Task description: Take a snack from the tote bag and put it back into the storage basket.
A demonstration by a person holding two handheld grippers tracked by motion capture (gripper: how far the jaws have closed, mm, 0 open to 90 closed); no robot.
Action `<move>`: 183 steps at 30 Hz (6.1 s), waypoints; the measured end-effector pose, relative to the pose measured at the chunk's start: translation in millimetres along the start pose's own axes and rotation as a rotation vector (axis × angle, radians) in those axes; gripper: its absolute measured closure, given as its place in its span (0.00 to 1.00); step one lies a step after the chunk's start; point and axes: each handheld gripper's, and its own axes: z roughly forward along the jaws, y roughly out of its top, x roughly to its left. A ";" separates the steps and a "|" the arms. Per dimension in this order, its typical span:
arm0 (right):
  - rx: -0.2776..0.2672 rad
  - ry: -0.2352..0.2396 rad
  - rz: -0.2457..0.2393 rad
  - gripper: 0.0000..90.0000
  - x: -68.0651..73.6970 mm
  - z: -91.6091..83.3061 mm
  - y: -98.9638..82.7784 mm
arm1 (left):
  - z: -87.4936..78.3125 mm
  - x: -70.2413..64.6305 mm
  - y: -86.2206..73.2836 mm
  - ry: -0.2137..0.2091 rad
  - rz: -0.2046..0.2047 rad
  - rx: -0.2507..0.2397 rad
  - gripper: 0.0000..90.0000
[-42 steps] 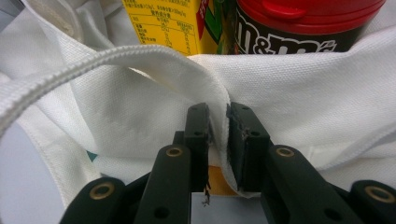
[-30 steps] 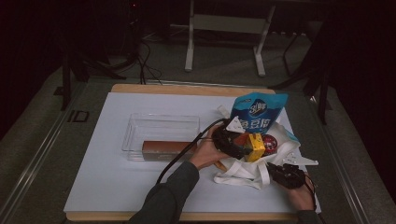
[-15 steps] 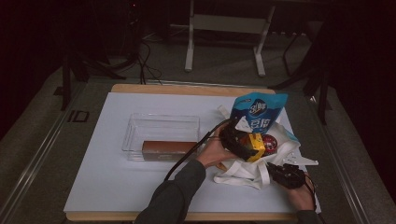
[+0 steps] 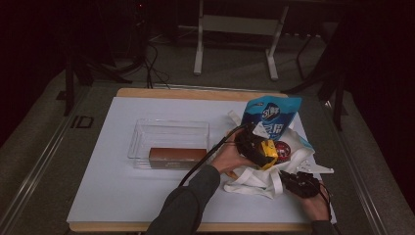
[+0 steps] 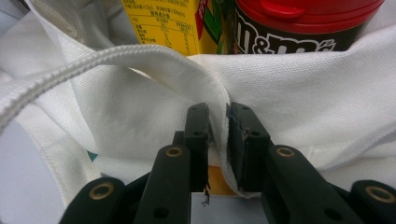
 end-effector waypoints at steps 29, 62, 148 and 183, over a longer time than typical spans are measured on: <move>-0.001 0.000 0.007 0.85 0.2 -0.2 -0.4 | 19.2 -10.4 -8.9 0.077 0.041 0.067 0.32; -0.009 0.000 0.009 0.84 -0.4 0.4 -0.8 | -49.7 -22.3 4.5 0.168 0.055 0.003 0.32; -0.011 0.011 0.022 0.84 -1.9 0.5 -1.4 | -223.1 47.6 -73.7 0.506 -0.238 -0.123 0.32; -0.017 0.009 0.027 0.83 -1.8 0.5 -2.3 | -251.0 67.1 -149.9 0.740 -0.418 -0.100 0.32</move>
